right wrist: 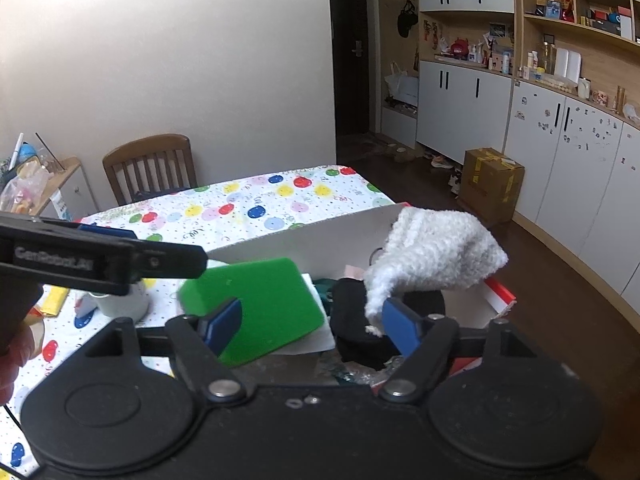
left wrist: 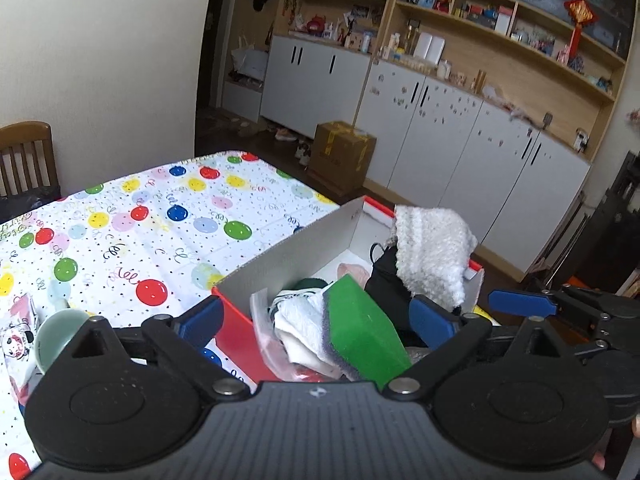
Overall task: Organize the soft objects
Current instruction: 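Lower the towel and sponge into the shoebox and open both grippers, then withdraw both tools toward the yellow sponge and panda-print snack bag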
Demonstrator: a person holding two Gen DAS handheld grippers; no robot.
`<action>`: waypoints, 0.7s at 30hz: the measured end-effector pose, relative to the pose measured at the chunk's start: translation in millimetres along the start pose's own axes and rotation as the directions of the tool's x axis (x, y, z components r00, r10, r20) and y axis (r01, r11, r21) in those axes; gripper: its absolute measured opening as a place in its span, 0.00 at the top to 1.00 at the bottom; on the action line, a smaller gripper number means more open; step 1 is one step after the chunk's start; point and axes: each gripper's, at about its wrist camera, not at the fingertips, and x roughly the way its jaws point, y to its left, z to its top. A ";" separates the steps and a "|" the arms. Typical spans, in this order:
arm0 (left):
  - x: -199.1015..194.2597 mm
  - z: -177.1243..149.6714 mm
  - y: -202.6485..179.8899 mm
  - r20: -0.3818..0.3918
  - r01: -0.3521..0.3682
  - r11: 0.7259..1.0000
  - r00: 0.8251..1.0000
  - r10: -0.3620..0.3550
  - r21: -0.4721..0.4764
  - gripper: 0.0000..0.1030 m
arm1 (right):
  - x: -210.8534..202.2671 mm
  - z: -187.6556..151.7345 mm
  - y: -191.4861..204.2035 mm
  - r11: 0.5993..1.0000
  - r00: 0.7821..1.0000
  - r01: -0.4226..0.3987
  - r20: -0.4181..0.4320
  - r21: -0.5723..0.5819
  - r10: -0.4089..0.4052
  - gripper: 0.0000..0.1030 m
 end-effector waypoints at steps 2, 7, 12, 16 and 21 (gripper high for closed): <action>-7.9 -0.5 5.2 0.006 -0.004 1.000 1.000 0.005 -0.014 0.03 | -4.3 1.2 2.8 1.000 1.000 -0.011 0.007 0.000 0.011 0.22; -32.6 -4.7 21.3 0.036 -0.020 0.998 0.999 0.022 -0.058 0.00 | -15.9 7.8 15.4 0.998 0.998 -0.056 0.028 0.006 0.056 0.15; -59.2 -12.4 42.2 0.079 -0.059 0.995 0.995 0.065 -0.078 0.00 | -23.6 14.9 34.6 0.994 0.993 -0.111 0.044 0.000 0.110 0.08; -77.5 -24.8 62.4 0.099 -0.127 0.988 0.986 0.135 -0.088 0.00 | -23.6 20.1 54.7 0.988 0.987 -0.156 0.046 -0.010 0.156 0.05; -100.7 -47.6 96.3 0.118 -0.219 0.966 0.965 0.236 -0.141 0.00 | -14.5 24.2 84.3 0.977 0.977 -0.209 0.025 -0.031 0.210 0.04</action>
